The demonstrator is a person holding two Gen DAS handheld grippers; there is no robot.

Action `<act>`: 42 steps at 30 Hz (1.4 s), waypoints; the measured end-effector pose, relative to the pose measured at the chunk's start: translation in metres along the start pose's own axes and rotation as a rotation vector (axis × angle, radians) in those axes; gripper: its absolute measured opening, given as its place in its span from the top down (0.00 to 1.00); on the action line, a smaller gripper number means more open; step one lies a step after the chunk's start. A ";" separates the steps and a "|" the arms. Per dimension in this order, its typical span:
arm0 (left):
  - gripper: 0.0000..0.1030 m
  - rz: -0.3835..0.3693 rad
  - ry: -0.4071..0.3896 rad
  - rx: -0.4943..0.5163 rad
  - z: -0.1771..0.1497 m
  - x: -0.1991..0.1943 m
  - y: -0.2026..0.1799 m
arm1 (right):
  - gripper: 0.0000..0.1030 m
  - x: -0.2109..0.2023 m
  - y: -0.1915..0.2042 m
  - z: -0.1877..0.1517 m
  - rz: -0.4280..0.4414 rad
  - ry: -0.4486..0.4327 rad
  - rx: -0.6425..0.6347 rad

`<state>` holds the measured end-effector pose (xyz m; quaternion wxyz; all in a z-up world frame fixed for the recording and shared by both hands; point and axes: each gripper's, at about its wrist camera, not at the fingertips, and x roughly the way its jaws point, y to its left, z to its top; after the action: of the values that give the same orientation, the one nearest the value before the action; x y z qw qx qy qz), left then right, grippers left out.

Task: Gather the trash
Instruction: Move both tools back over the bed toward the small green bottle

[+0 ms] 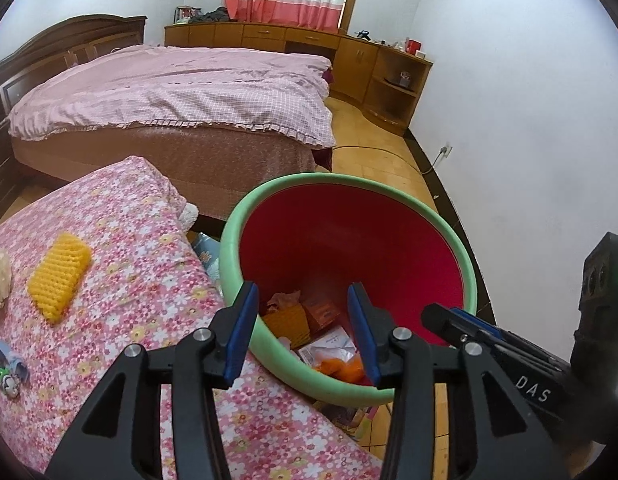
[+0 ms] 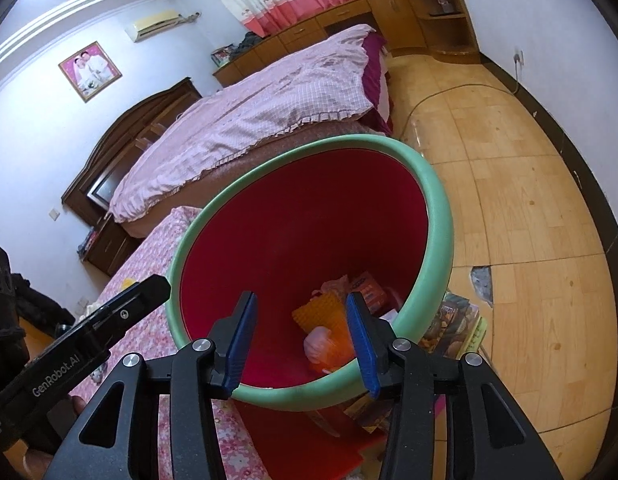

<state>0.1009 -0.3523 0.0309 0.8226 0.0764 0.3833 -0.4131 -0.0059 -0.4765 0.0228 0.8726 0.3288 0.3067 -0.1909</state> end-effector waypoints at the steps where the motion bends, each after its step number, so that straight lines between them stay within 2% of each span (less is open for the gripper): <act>1: 0.55 0.003 0.000 -0.006 -0.001 -0.002 0.002 | 0.53 0.000 0.000 0.000 0.001 0.000 0.001; 8: 0.55 0.031 -0.007 -0.043 -0.007 -0.017 0.016 | 0.53 -0.006 0.006 -0.005 -0.011 0.000 -0.003; 19: 0.55 0.102 -0.038 -0.115 -0.015 -0.049 0.047 | 0.52 -0.016 0.028 -0.012 0.031 -0.010 -0.037; 42: 0.55 0.280 -0.078 -0.308 -0.055 -0.105 0.147 | 0.51 -0.004 0.092 -0.033 0.097 0.037 -0.157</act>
<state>0.1401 -0.1673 0.0374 0.8880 -0.0136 0.3956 -0.2342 0.0266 -0.3879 0.0477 0.8981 0.2772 0.3204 -0.1177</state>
